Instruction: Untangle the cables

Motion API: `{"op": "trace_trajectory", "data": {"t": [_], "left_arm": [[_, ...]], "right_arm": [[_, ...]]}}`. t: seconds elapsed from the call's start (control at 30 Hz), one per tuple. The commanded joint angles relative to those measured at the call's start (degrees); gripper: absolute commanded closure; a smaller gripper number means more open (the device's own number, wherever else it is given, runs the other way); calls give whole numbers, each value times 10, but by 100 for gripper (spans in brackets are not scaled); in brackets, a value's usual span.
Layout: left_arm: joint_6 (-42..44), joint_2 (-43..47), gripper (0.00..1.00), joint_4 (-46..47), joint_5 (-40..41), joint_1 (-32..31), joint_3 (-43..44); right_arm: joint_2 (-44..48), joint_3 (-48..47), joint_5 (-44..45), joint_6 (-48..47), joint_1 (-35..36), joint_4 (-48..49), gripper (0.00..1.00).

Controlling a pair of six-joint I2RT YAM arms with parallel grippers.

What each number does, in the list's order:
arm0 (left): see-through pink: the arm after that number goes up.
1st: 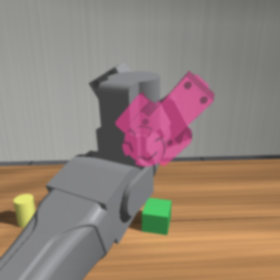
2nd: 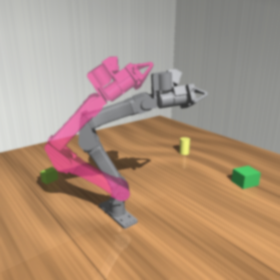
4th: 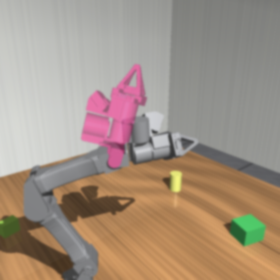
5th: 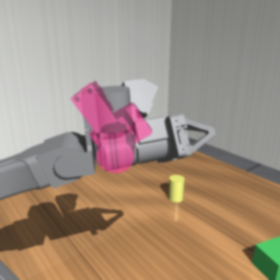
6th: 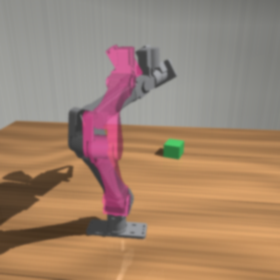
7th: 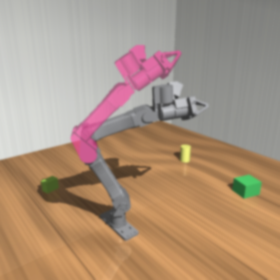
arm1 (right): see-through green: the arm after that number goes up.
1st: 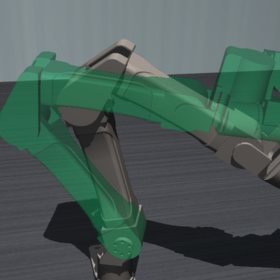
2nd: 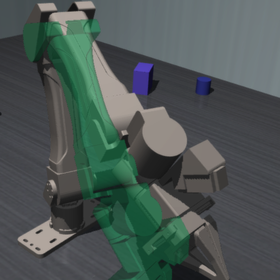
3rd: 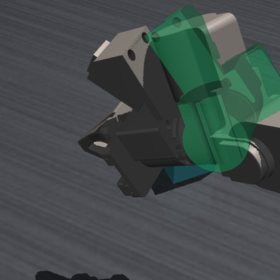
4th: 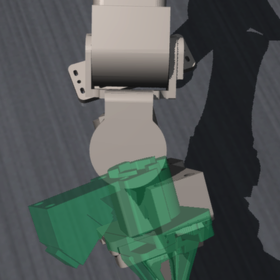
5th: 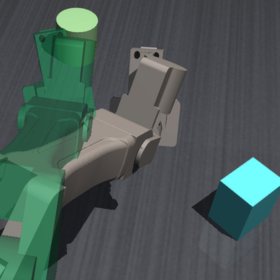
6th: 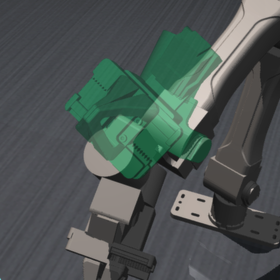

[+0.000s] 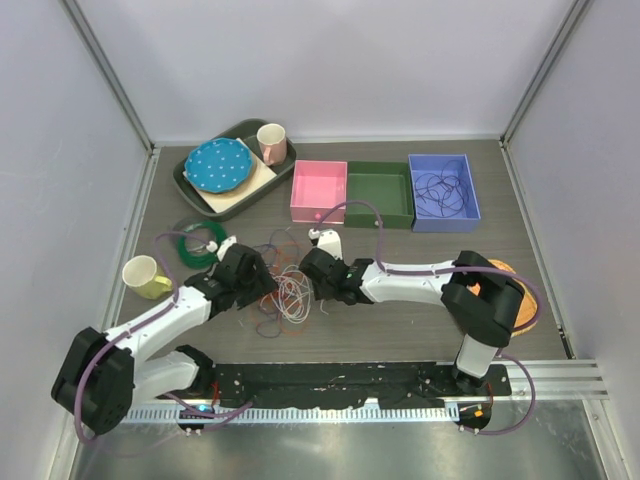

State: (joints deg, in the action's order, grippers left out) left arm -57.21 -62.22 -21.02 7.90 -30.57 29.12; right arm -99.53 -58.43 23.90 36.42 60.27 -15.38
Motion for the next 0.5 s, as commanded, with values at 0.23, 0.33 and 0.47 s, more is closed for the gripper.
{"op": "trace_trajectory", "data": {"t": [0.23,0.33,0.47], "left_arm": [[3,-44,93,12,65,3,89],[7,-34,100,-6,98,3,110],[17,-16,100,-5,91,3,126]], "right_arm": [[46,25,-9,15,-1,-3,96],[74,48,-7,22,-1,5,99],[100,80,-15,8,-2,33,99]]}}
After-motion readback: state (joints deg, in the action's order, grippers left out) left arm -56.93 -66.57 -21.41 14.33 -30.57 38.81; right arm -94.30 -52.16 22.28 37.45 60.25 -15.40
